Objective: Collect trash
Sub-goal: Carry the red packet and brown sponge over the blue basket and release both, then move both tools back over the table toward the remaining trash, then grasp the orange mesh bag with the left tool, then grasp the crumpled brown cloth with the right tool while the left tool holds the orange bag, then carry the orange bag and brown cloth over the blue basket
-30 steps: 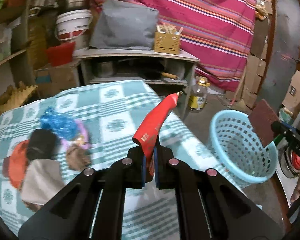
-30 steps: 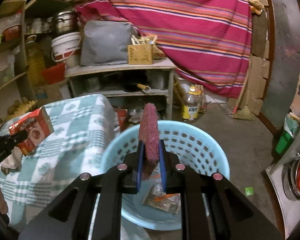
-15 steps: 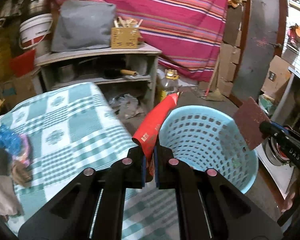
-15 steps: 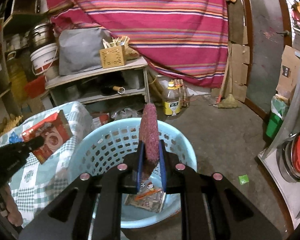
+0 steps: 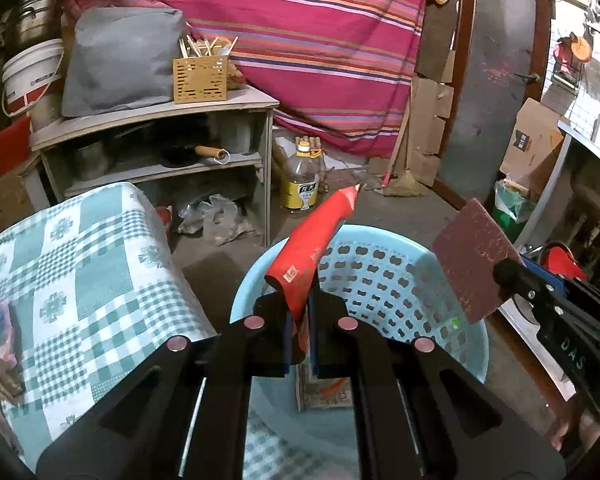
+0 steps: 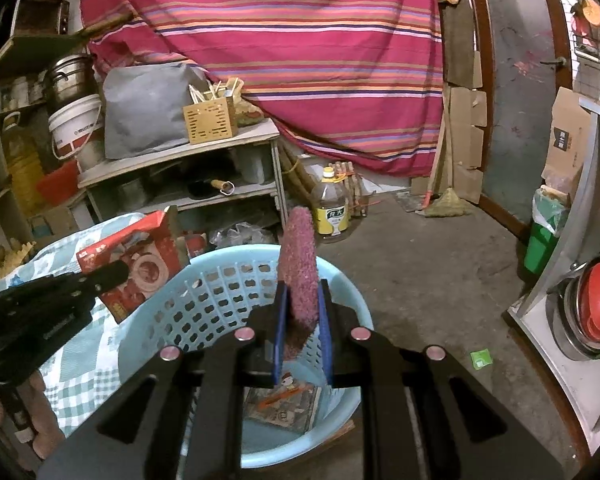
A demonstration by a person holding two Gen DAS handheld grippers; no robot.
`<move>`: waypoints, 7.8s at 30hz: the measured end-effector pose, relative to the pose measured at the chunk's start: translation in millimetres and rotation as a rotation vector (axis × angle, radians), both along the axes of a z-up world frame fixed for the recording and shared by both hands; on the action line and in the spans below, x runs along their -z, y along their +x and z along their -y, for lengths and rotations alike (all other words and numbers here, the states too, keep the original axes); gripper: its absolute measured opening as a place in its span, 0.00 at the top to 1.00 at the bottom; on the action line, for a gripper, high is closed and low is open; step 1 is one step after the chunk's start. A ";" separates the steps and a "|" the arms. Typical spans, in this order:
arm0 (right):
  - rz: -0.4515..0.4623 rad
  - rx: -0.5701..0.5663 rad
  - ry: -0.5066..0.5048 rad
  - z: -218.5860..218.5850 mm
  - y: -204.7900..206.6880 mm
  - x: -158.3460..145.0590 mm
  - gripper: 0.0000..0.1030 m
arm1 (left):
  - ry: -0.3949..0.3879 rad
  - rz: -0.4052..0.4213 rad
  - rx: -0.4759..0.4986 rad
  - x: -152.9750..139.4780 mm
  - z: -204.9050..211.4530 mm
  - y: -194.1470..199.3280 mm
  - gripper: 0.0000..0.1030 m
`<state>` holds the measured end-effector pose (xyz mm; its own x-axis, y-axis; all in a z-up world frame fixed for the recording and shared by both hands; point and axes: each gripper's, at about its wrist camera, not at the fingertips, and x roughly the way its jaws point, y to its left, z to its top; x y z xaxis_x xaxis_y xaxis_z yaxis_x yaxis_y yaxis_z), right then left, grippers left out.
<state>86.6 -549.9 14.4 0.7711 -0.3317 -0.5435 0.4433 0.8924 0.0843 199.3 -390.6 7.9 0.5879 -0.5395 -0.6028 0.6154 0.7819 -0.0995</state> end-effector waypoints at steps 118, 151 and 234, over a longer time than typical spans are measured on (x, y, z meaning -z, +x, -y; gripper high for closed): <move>-0.192 -0.559 -0.050 -353.4 151.2 44.7 0.06 | 0.062 -0.099 -0.592 32.1 -459.9 46.1 0.86; -0.271 -0.623 -0.114 -391.6 169.5 57.0 0.60 | 0.022 -0.042 -0.694 9.3 -504.6 30.3 0.87; -0.087 -0.061 0.072 21.5 26.3 9.3 0.60 | -0.021 0.004 -0.027 -1.5 9.7 4.5 0.81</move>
<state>113.0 -571.4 5.1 0.7376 -0.2437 -0.6297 0.3970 0.9109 0.1124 203.8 -400.2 9.4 0.6047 -0.5358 -0.5893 0.5944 0.7961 -0.1138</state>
